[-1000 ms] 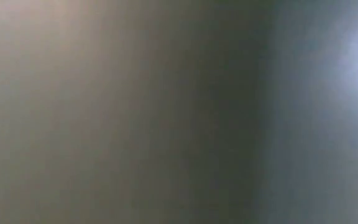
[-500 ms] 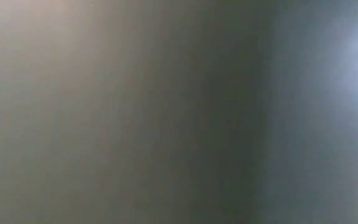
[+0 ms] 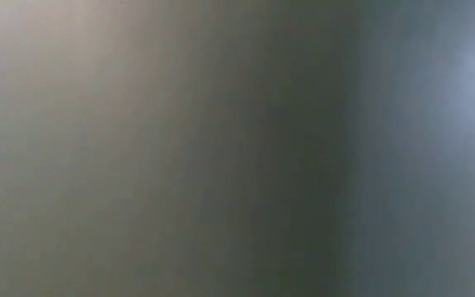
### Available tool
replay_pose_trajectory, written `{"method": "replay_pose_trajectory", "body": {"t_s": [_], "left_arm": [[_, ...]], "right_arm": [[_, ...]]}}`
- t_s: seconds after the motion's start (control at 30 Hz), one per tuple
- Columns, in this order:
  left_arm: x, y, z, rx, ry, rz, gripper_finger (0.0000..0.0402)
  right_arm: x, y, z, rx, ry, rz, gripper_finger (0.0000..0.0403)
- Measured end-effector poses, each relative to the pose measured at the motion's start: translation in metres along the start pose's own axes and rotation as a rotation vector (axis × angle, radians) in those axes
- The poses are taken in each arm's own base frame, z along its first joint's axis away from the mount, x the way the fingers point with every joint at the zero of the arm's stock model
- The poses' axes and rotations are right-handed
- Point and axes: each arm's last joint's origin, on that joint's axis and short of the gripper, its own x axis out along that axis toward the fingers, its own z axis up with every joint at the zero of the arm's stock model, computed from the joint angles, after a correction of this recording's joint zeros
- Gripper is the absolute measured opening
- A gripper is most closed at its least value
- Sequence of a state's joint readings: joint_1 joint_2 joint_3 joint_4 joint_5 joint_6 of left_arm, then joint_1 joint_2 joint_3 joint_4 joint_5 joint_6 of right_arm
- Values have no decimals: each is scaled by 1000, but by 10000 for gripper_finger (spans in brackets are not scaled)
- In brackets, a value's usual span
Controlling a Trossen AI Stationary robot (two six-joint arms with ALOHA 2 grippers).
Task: Pick & Place USB Port
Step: Put the white charger cable into the gray bin
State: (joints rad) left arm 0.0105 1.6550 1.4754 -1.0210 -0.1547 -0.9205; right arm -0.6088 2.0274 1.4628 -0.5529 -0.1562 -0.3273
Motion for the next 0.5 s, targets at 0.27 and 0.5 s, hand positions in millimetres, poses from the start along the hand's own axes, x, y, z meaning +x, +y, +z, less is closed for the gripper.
{"method": "replay_pose_trajectory", "body": {"t_s": [0.27,0.5], "left_arm": [[0,0,0,-9,6,-4,92],[0,0,-1,-24,12,-10,92]], "right_arm": [[30,0,-14,2,133,32,143],[34,2,-16,-18,176,-21,26]]}}
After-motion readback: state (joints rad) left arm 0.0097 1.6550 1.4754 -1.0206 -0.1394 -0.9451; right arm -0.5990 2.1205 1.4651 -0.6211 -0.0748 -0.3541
